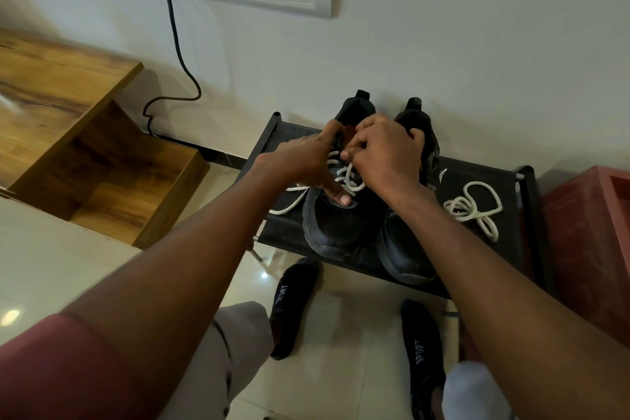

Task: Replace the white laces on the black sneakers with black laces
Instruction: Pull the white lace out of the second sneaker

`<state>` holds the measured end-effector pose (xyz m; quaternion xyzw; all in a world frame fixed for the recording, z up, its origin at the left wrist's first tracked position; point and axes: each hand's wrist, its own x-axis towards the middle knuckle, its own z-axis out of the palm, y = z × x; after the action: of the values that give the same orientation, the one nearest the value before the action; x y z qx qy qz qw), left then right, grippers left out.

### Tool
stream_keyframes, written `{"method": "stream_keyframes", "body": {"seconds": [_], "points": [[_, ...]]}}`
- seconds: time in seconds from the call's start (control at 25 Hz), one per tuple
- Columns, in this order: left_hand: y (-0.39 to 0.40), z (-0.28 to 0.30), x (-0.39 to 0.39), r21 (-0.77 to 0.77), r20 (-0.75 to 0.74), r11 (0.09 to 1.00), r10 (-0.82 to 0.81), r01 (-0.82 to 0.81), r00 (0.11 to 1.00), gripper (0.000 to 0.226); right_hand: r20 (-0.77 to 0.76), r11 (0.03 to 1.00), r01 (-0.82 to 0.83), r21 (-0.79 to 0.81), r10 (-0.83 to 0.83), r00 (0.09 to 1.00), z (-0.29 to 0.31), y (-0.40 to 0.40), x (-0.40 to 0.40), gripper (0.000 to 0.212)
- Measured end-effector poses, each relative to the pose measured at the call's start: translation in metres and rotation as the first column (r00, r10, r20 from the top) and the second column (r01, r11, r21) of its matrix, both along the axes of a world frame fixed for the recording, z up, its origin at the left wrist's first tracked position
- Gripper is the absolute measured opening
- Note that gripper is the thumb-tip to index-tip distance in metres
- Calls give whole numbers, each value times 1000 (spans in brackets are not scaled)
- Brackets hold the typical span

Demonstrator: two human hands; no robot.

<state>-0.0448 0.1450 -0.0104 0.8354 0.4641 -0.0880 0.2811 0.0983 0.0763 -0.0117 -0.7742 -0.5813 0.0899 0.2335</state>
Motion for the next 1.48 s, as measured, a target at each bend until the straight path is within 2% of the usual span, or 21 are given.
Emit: {"method": "stream_keyframes", "body": {"seconds": [0.12,0.2,0.28,0.32,0.36,0.44,0.48,0.52,0.6,0.72,0.8,0.84,0.92,0.96,1.0,1.04,1.12,1.24,1.32,1.36,1.48], "points": [[-2,1,-2,13,-8,1000,20,-20,1000,137,-396,893,304,333,-160,904,22,2,4,13],[-1,0,-2,3,0,1000,9,-9,1000,131,-738,772,481,415,-23,674,43,4,16,5],[-1,1,-2,-11,15,1000,16,-16,1000,132,-915,796,515,319,116,387,53,2,19,10],[0,1,-2,-25,23,1000,19,-18,1000,134,-924,851,446,278,109,368,53,0,18,11],[0,2,-2,-36,25,999,20,-19,999,135,-871,911,335,241,51,489,49,-2,17,11],[-1,3,-2,-41,20,999,26,-25,999,134,-477,995,43,86,3,879,30,-3,13,21],[-1,4,-2,-41,22,999,26,-26,999,132,-218,996,-79,-29,71,973,21,-3,11,27],[-1,4,-1,-41,22,999,24,-23,999,131,-24,981,-142,-131,140,990,16,-4,9,30],[-1,2,0,-37,25,999,13,-12,1000,130,111,970,-152,-188,175,978,10,-4,7,29],[1,0,0,-51,32,998,24,-22,999,135,17,999,-40,-8,40,999,2,-6,-5,6],[2,-3,-2,-43,43,999,36,-34,998,136,-245,971,174,163,-131,961,11,2,0,2],[1,-3,-3,-34,44,999,39,-37,998,134,-457,915,311,258,-168,873,25,9,9,4],[4,-4,-4,-25,42,999,32,-31,999,131,-794,750,515,415,23,607,61,20,42,7],[5,-5,-4,-28,45,999,21,-20,999,130,-851,716,553,427,112,512,73,18,57,8],[5,-5,-4,-28,45,1000,4,-2,999,130,-867,728,546,415,134,479,78,12,66,11],[6,-5,-2,-22,44,1000,-17,18,999,128,-855,769,511,384,88,511,77,4,69,13],[8,-4,1,23,22,997,-72,72,997,118,-739,871,393,293,-55,672,58,-8,64,23],[5,5,1,234,-74,953,-177,190,981,102,-223,986,169,17,-161,962,35,-18,61,50],[1,11,0,344,-106,910,-207,231,973,90,106,977,113,-183,-95,990,31,-24,60,33],[0,11,0,357,-92,905,-214,232,973,82,216,976,89,-197,-45,975,30,-29,57,22],[-1,9,-2,251,15,944,-224,213,974,61,297,986,-152,-70,167,940,25,-37,37,54]]}}
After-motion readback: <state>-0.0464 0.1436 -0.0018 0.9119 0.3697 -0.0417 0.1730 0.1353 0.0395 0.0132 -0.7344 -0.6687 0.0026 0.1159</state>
